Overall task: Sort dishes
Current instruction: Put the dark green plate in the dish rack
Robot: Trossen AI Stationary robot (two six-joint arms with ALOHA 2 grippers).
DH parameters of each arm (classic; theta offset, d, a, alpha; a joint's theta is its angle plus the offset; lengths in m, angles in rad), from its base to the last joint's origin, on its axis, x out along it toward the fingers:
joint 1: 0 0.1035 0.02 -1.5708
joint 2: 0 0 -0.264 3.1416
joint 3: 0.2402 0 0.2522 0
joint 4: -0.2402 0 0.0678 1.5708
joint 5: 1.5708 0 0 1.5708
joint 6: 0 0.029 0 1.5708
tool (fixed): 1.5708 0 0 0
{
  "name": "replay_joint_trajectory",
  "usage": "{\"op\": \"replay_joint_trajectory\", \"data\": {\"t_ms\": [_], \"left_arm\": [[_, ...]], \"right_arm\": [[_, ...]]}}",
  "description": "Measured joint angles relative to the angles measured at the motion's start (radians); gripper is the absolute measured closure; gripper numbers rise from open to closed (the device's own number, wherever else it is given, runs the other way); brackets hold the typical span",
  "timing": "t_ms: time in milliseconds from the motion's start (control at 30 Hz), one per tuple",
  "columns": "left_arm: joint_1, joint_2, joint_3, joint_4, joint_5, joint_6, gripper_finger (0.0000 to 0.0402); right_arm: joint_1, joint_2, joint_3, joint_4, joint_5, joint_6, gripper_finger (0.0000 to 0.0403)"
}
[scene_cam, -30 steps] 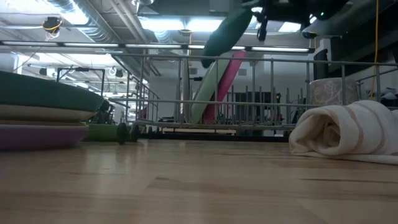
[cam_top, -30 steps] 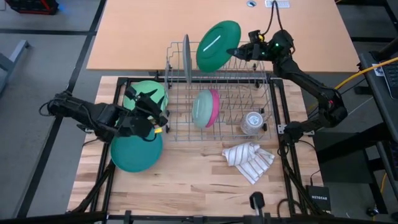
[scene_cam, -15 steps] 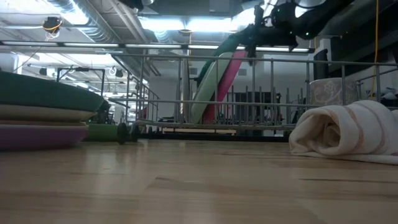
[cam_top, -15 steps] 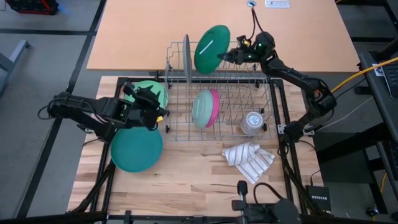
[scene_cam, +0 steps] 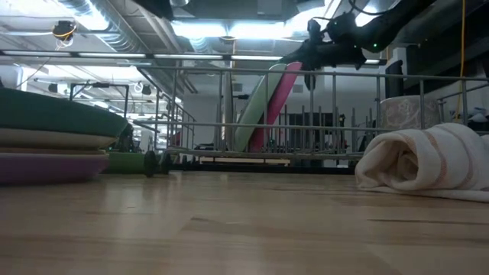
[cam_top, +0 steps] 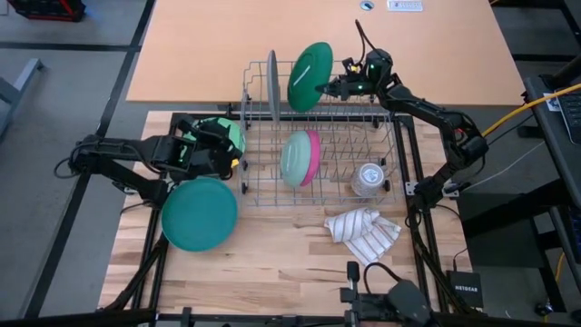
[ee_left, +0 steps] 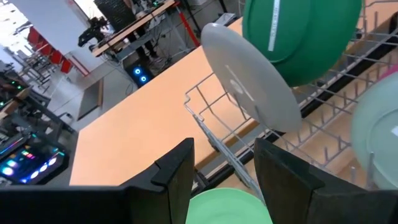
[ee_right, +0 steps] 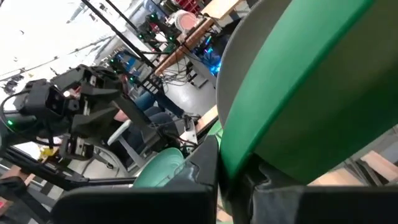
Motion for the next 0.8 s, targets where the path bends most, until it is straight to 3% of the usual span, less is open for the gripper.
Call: {"op": "replay_joint_trajectory", "data": {"t_ms": [233,567,800], "left_arm": [[0.034,0.0,0.0,0.0,0.003,0.002,0.0247],[0.053,0.0,0.0,0.005,0.015,-0.001,0.0247],[0.053,0.0,0.0,0.006,0.045,-0.008,0.0247]], "right_arm": [[0.0,0.0,0.0,-0.081,0.007,-0.057,0.0386],[0.05,0.0,0.0,-0.199,0.121,-0.18,0.0386],[0.128,0.0,0.0,-0.208,0.281,-0.273,0.0386]]}}
